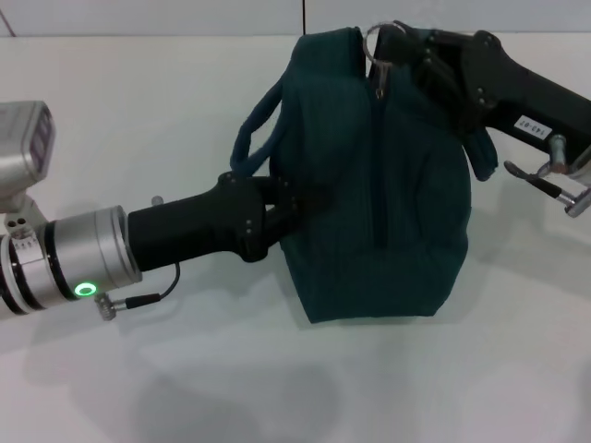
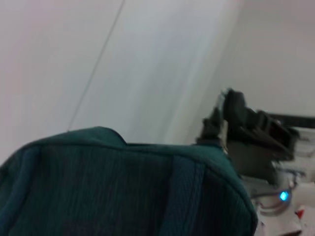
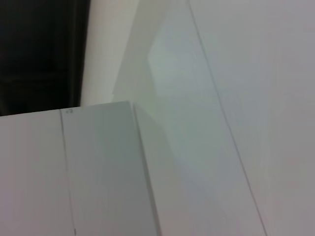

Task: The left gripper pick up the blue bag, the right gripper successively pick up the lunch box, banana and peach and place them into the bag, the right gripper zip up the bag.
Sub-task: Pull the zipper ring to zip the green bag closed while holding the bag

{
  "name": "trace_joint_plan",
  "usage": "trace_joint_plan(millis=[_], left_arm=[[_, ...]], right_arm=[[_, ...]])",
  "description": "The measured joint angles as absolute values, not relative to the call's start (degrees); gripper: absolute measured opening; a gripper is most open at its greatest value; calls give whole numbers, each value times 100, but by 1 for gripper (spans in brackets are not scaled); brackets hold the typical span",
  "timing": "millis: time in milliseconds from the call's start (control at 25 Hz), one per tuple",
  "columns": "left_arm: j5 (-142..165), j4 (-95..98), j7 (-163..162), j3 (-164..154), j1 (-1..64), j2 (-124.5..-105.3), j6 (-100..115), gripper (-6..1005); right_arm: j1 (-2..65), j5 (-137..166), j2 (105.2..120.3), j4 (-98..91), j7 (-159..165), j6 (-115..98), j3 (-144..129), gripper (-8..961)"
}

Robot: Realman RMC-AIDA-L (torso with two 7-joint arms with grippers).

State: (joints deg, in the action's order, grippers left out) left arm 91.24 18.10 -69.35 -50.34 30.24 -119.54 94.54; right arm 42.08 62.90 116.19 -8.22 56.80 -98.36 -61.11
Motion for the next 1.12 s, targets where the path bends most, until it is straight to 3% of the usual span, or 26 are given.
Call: trace_joint_plan(millis=[1120], left_arm=[[9232,1819,-6847,-5248,3015,-11935,9642,59]], right_arm=[[4161,6216,11617,-985,6255,-9640,-6152,7]])
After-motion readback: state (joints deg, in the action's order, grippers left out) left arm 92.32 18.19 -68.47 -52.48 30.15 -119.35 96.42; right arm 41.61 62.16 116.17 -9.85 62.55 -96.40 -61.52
